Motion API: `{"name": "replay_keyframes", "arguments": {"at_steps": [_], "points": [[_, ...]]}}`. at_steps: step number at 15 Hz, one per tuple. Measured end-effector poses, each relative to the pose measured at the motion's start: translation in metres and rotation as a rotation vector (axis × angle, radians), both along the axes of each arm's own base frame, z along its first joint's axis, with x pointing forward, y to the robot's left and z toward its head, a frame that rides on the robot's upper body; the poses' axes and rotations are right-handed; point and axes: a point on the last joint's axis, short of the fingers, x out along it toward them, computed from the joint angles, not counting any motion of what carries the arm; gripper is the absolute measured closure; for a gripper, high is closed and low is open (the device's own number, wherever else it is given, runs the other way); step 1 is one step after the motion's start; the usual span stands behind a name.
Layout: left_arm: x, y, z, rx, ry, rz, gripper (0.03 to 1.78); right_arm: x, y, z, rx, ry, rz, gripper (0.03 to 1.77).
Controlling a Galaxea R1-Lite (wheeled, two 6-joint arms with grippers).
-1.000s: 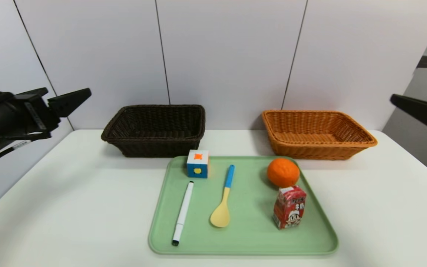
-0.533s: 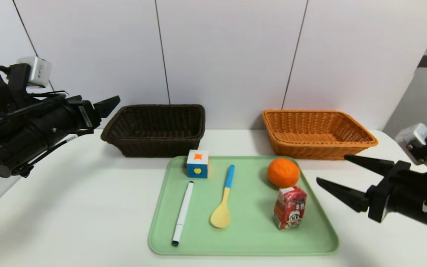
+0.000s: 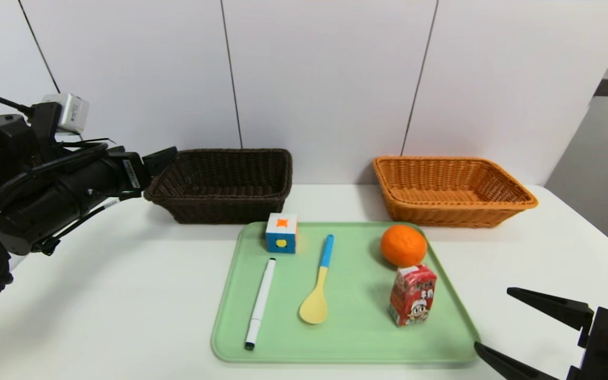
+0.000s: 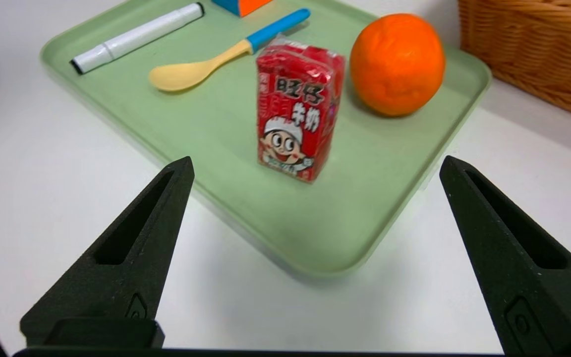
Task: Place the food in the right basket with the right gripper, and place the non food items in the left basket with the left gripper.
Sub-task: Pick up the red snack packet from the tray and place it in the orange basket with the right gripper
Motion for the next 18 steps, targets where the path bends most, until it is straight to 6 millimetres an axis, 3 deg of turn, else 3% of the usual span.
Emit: {"name": "replay_keyframes", "arguments": {"at_steps": [7,18], "points": [[-0.004,0.001,-0.008,-0.001,-0.006,0.029,0.12,0.014,0.019,-0.006,-0.027,0.069,0.106,0.09],[-0.006,0.001,-0.006,-0.003,-0.024,0.026,0.12,0.07,0.044,-0.016,-0.052,0.133,0.097,0.09]]}}
